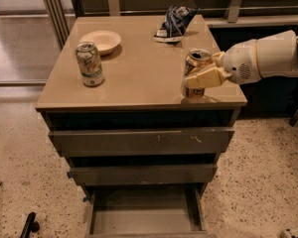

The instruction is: Pick orange can from bottom drawer and place on counter

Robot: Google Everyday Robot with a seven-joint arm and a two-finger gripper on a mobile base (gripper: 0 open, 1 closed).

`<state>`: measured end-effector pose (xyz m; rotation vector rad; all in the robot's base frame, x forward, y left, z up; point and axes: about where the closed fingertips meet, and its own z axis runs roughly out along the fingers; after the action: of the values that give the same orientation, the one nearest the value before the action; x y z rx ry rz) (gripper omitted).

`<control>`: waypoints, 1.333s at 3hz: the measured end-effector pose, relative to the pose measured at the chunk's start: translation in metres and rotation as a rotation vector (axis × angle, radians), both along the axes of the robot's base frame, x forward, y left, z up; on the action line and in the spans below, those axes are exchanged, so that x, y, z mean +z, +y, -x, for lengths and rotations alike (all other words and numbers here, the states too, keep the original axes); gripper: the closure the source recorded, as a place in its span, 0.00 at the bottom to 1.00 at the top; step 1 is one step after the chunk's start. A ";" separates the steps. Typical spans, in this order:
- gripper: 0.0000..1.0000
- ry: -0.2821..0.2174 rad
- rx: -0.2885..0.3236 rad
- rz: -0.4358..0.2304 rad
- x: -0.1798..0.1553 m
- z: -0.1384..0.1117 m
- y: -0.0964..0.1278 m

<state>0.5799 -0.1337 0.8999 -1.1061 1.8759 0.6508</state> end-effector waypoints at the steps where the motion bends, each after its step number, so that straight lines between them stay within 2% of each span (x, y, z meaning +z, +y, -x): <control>1: 1.00 -0.026 -0.009 0.005 -0.005 -0.014 0.001; 2: 1.00 -0.044 -0.011 0.000 -0.019 -0.022 0.002; 4: 1.00 -0.023 -0.020 0.004 -0.038 -0.040 0.004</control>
Offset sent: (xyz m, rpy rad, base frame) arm 0.0321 -0.0022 -0.0342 0.0038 -0.0702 -0.0225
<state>0.6196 -0.1295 0.8616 -1.0917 1.8667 0.6210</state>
